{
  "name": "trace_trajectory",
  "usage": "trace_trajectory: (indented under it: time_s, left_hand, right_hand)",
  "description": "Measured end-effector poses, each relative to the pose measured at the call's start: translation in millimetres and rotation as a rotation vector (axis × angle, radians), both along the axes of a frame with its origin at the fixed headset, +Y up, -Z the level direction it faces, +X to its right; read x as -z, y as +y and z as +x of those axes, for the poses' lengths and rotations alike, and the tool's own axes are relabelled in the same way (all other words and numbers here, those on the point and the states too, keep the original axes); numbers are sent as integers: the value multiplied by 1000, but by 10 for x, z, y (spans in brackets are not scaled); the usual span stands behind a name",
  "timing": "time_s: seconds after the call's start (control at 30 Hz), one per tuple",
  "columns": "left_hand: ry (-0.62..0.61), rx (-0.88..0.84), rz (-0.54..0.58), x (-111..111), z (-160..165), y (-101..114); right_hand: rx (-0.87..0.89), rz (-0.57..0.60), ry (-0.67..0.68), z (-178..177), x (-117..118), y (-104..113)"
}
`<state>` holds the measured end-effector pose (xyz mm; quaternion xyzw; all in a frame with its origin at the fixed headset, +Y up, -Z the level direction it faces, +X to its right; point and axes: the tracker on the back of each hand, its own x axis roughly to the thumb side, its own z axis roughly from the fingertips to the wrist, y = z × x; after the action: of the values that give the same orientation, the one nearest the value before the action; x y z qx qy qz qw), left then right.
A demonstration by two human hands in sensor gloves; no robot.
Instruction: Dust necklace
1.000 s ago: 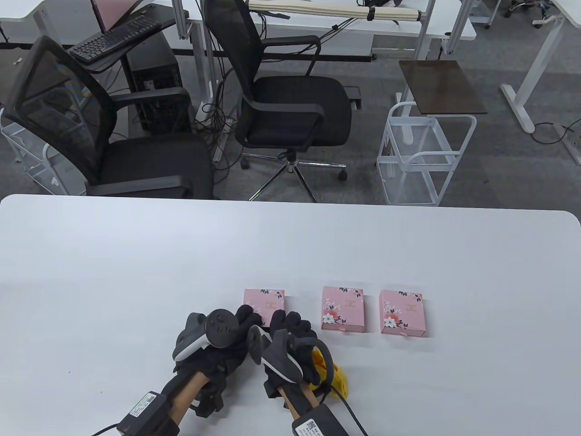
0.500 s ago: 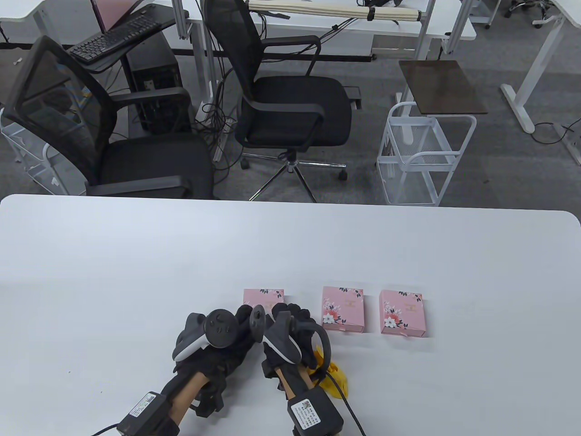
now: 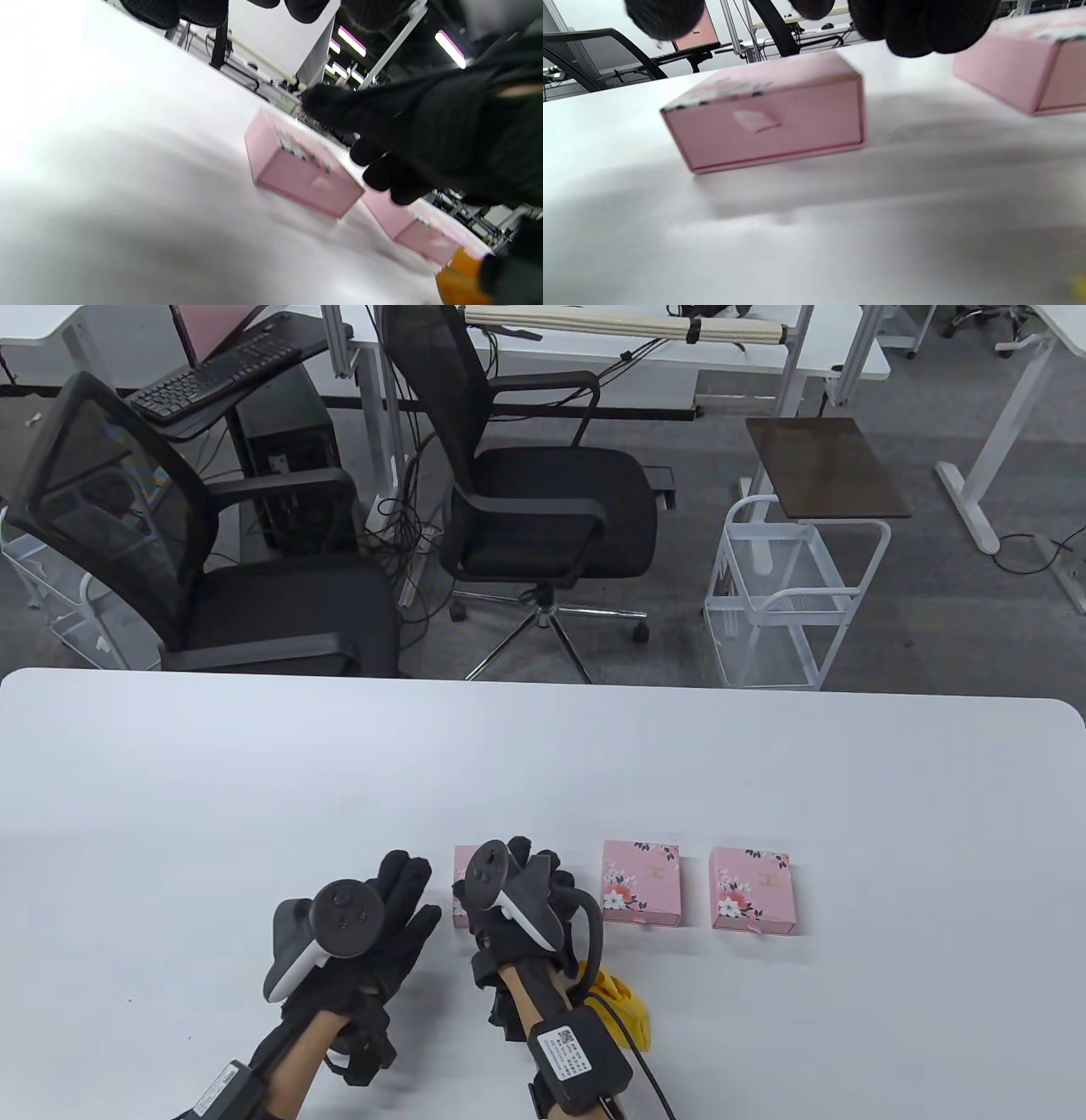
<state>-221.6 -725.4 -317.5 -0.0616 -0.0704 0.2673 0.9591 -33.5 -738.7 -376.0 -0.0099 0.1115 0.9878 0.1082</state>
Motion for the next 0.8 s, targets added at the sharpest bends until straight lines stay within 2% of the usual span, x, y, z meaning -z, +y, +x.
trace_trajectory:
  time_s: [0.13,0.23,0.3,0.63,0.8]
  left_hand:
    - [28,-91,65,-108,-119,44]
    - [36,-123,73,-130,-143,68]
    - [52,-105,72,-130,-147,60]
    - [63,-124,56,-154,-187,6]
    - [58,-122,59,-160,-180,-3]
  right_hand:
    - [-46,-98,1,-115,65,-137]
    - [-69,-147,-1,-154,89,-193]
    - [-19,-120,-21,-171,97,-184]
    - [19,-162,-34,-213,69,-182]
    - [-1,-104,-35,-233,48,-190]
